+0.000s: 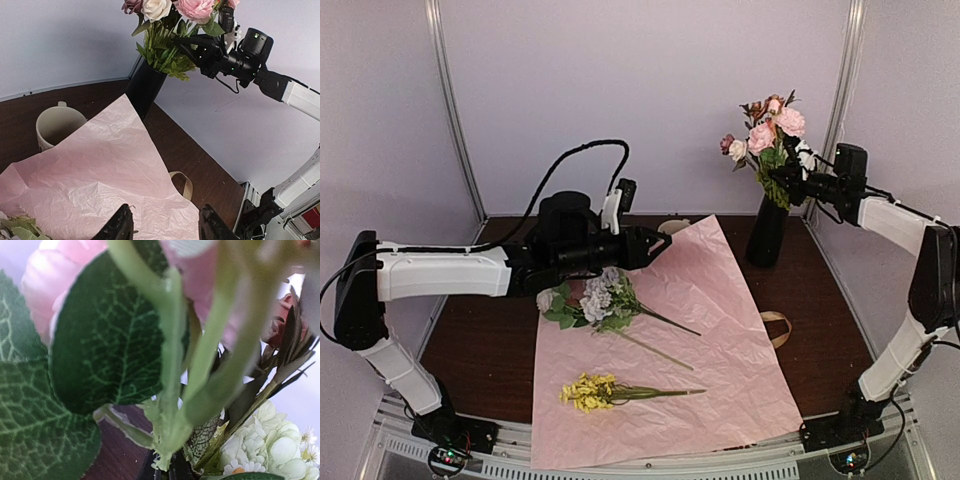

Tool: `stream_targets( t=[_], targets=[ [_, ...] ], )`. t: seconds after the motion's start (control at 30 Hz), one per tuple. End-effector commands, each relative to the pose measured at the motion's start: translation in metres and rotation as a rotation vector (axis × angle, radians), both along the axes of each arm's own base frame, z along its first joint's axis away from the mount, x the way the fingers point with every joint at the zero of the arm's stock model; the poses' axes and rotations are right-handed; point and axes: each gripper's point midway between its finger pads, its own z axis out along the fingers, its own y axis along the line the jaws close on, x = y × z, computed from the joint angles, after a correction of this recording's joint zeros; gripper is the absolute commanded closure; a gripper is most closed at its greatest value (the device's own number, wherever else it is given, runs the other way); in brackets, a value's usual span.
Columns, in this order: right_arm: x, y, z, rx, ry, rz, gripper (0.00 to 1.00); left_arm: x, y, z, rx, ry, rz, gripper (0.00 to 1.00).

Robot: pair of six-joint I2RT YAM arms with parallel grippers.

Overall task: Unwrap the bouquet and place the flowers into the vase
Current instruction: Place the fake flower in the vase.

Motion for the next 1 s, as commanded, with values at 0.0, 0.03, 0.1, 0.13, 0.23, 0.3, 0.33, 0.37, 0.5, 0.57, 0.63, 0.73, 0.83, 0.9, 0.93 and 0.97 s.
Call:
stream_targets(
  t=[0.0, 0.03, 0.1, 0.13, 0.23, 0.3, 0.33, 0.37, 0.5, 0.57, 0.63, 0.73, 0.83, 0.9, 0.93, 0.97],
  targets=[
    [0.007, -0.005, -0.029, -0.005, 0.078, -0.021, 1.00, -0.004, -0.001, 0.017, -0.056, -0.031, -0.015, 0.53],
    [0.008, -0.005, -0.032, -0.006, 0.084, -0.023, 1.00, -0.004, -0.001, 0.017, -0.055, -0.031, -0.014, 0.53],
    [0.009, -0.006, -0.037, -0.010, 0.095, -0.028, 1.00, -0.004, -0.001, 0.016, -0.053, -0.031, -0.014, 0.53],
    [0.010, -0.006, -0.038, -0.012, 0.098, -0.032, 1.00, -0.004, 0.000, 0.015, -0.053, -0.031, -0.013, 0.53],
    [0.013, -0.008, -0.044, -0.020, 0.110, -0.040, 1.00, -0.004, 0.000, 0.015, -0.053, -0.031, -0.014, 0.53],
    [0.014, -0.008, -0.046, -0.026, 0.115, -0.044, 0.99, -0.005, -0.001, 0.015, -0.054, -0.031, -0.016, 0.53],
    [0.014, -0.008, -0.047, -0.028, 0.117, -0.045, 0.99, -0.005, 0.000, 0.015, -0.054, -0.031, -0.015, 0.53],
    [0.014, -0.009, -0.047, -0.029, 0.118, -0.046, 0.99, -0.005, 0.000, 0.014, -0.054, -0.030, -0.015, 0.53],
    [0.015, -0.010, -0.047, -0.032, 0.120, -0.056, 0.97, -0.005, 0.000, 0.014, -0.053, -0.031, -0.018, 0.53],
    [0.015, -0.010, -0.045, -0.032, 0.115, -0.058, 0.96, -0.005, 0.000, 0.015, -0.053, -0.033, -0.017, 0.53],
    [0.014, -0.010, -0.041, -0.027, 0.112, -0.060, 0.95, -0.005, 0.000, 0.014, -0.051, -0.034, -0.017, 0.53],
    [0.010, -0.011, -0.031, -0.022, 0.102, -0.065, 0.88, -0.006, 0.001, 0.015, -0.051, -0.037, -0.017, 0.53],
    [0.004, -0.011, -0.019, -0.013, 0.091, -0.071, 0.85, -0.006, 0.004, 0.015, -0.053, -0.044, -0.012, 0.53],
    [0.000, -0.012, -0.010, -0.010, 0.080, -0.078, 0.78, -0.007, 0.004, 0.015, -0.054, -0.049, -0.010, 0.53],
    [-0.003, -0.012, -0.003, -0.010, 0.070, -0.080, 0.76, -0.007, 0.005, 0.016, -0.054, -0.051, -0.011, 0.53],
    [-0.006, -0.013, 0.001, -0.009, 0.065, -0.081, 0.73, -0.007, 0.004, 0.016, -0.054, -0.054, -0.013, 0.53]
  ],
)
